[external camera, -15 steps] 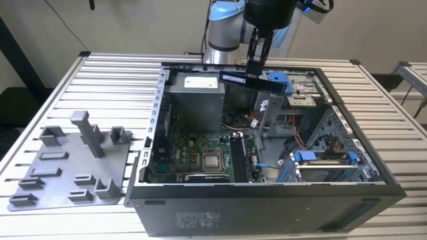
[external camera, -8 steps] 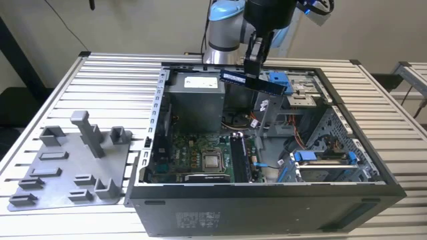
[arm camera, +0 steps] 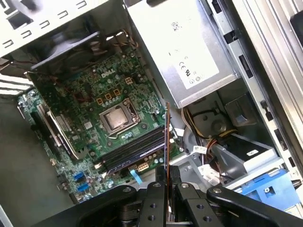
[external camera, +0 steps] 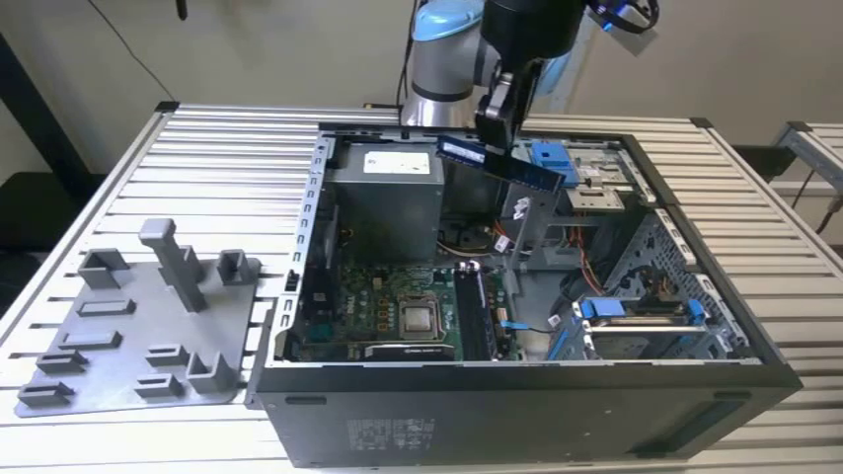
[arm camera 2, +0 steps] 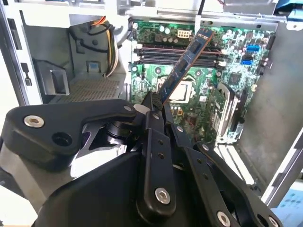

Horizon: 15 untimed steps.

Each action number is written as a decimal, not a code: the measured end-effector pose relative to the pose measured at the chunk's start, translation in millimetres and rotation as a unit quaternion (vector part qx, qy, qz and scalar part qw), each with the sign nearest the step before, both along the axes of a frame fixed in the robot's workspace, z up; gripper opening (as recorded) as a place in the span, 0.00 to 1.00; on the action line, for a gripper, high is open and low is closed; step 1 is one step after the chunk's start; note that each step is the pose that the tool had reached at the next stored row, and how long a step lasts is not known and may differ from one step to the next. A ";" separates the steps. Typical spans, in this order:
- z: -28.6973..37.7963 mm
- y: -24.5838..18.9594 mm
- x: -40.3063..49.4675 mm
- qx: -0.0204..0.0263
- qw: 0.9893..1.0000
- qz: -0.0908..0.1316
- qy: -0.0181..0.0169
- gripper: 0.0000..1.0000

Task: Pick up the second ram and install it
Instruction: 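Insert the second ram into the second slot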

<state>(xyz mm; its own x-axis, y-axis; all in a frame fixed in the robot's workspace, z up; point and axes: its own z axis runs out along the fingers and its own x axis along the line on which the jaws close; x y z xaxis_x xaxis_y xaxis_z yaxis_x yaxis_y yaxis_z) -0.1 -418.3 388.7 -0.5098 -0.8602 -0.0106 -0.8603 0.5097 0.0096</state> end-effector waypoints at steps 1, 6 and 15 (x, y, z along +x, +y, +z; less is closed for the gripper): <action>0.0 0.0 0.0 0.000 1.000 -0.007 0.000 0.14; 0.0 0.0 0.0 0.000 0.999 -0.041 0.000 0.14; 0.0 -0.1 0.0 0.000 0.995 -0.104 0.000 0.14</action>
